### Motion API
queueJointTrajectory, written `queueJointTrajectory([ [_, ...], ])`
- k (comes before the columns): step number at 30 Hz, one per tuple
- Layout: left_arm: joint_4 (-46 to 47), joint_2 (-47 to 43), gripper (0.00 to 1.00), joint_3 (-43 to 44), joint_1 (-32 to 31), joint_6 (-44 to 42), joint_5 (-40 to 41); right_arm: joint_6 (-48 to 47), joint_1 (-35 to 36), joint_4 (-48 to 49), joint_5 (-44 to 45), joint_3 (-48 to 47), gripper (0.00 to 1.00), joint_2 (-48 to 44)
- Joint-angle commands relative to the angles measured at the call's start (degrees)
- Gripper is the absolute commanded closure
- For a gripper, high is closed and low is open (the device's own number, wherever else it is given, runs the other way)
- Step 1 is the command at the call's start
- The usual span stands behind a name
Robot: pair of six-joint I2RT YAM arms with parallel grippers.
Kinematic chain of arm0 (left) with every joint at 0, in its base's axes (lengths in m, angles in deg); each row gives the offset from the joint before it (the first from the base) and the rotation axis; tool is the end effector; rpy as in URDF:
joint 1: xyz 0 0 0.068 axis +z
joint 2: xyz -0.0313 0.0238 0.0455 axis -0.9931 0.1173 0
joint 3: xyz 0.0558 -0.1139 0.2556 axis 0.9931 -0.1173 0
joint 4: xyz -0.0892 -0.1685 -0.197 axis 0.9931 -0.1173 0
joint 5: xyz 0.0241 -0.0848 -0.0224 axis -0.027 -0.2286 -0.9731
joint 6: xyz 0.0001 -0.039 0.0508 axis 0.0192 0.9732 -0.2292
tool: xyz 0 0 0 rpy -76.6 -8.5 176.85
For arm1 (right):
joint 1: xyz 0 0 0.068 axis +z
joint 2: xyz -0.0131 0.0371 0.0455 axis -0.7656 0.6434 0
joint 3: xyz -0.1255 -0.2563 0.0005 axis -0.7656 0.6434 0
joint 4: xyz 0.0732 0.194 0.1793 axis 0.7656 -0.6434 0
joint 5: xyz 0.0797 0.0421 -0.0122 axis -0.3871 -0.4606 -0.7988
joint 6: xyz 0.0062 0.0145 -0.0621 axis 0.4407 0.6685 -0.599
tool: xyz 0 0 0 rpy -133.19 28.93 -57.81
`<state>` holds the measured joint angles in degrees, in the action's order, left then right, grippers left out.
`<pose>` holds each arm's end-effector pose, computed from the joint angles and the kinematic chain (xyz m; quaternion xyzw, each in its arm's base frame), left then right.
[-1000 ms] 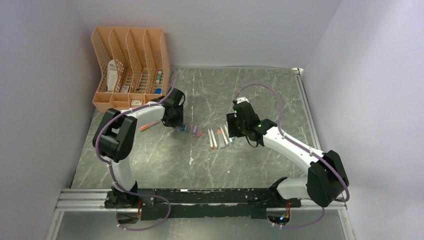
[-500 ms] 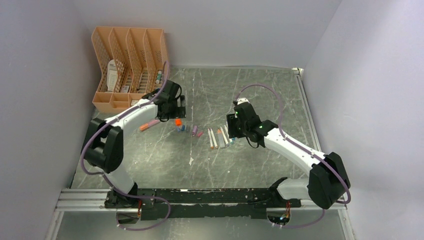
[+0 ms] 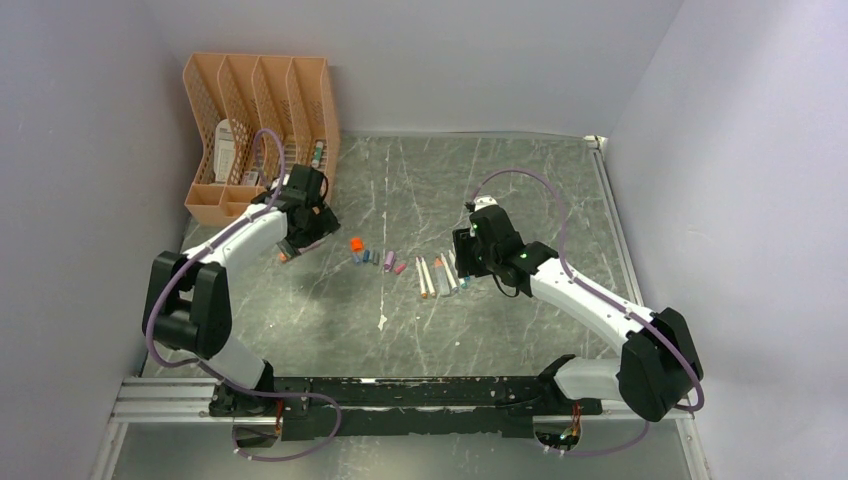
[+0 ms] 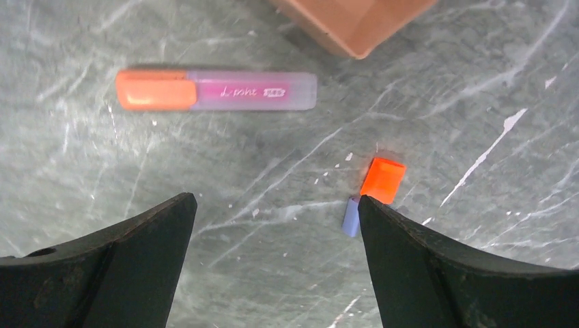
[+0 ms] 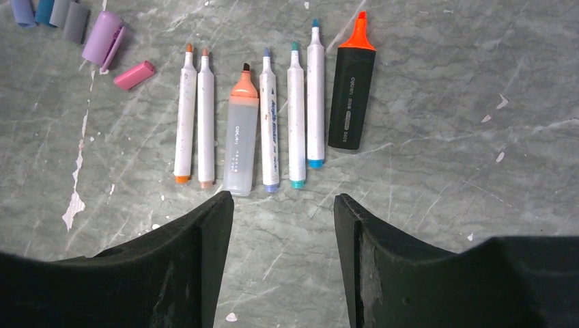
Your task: Open the pen caps
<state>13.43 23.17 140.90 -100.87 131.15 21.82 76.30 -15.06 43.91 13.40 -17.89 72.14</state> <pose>0.3250 -0.0884 0.2172 -0.2897 0.9167 -0.0144 0.2749 0.2327 0.1537 0.2327 -0.0993 0.9242 0.1074 0.3529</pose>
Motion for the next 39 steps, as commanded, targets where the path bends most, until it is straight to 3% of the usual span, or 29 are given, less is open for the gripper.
queueJointTrajectory([
  [1, -5.49, 0.86, 0.01, 0.34, 0.66, 15.44, 0.75, -0.57, 0.05, 1.22, -0.74, 0.33, 0.44, -1.03],
  [12, -10.02, 6.63, 0.01, 1.34, 5.18, 29.33, -0.90, -0.50, 0.03, 0.65, -1.20, 0.50, 0.44, -1.80],
  [27, -5.75, 5.41, 0.01, -3.59, 15.71, 32.17, -3.72, -0.22, 0.00, 0.76, -2.15, 0.63, 0.44, -1.51],
  [39, -4.88, 9.62, 0.00, 0.91, 17.17, 34.04, -4.75, -0.50, 0.04, 1.13, -2.54, 0.47, 0.44, -0.67],
])
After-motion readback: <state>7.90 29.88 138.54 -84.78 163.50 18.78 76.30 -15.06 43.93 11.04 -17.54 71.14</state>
